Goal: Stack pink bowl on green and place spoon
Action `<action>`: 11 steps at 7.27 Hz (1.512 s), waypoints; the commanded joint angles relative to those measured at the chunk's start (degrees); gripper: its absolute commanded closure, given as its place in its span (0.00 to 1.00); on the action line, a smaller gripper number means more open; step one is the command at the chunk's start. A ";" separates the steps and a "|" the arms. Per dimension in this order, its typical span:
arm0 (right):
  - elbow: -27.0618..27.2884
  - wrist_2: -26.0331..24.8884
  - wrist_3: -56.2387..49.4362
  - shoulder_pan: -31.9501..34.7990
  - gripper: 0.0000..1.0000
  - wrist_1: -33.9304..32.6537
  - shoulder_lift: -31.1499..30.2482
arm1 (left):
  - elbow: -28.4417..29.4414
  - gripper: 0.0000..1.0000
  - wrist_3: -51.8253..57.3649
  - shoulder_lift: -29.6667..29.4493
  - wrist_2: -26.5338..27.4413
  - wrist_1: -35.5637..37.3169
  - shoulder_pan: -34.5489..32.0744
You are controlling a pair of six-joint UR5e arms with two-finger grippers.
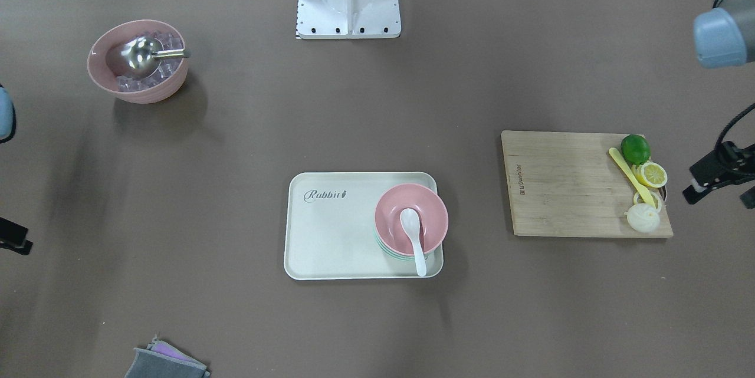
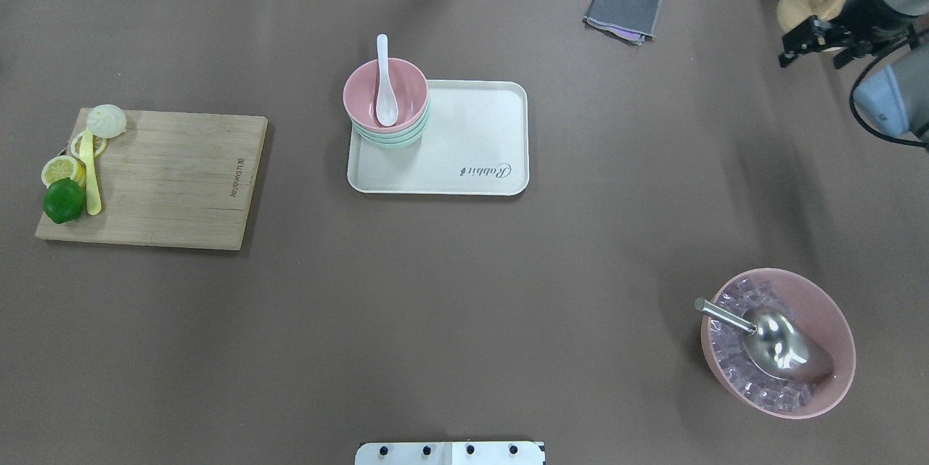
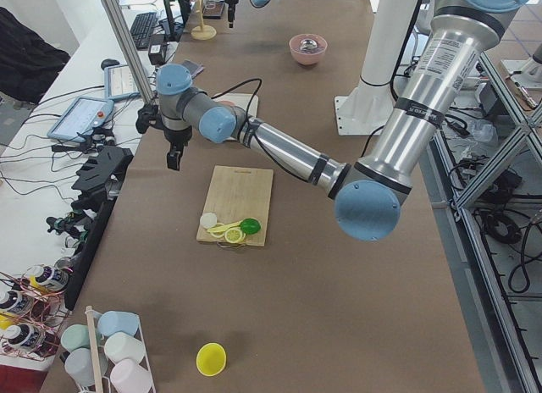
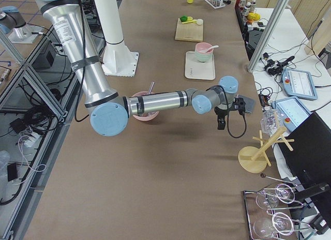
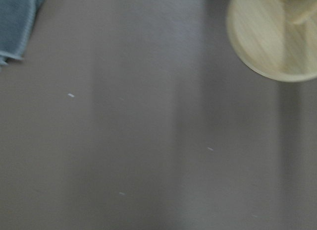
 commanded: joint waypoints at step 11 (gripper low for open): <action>15.75 4.02 -17.88 14.08 0.00 -23.87 -11.82 | 6.41 0.02 14.59 15.93 5.05 -4.07 -7.39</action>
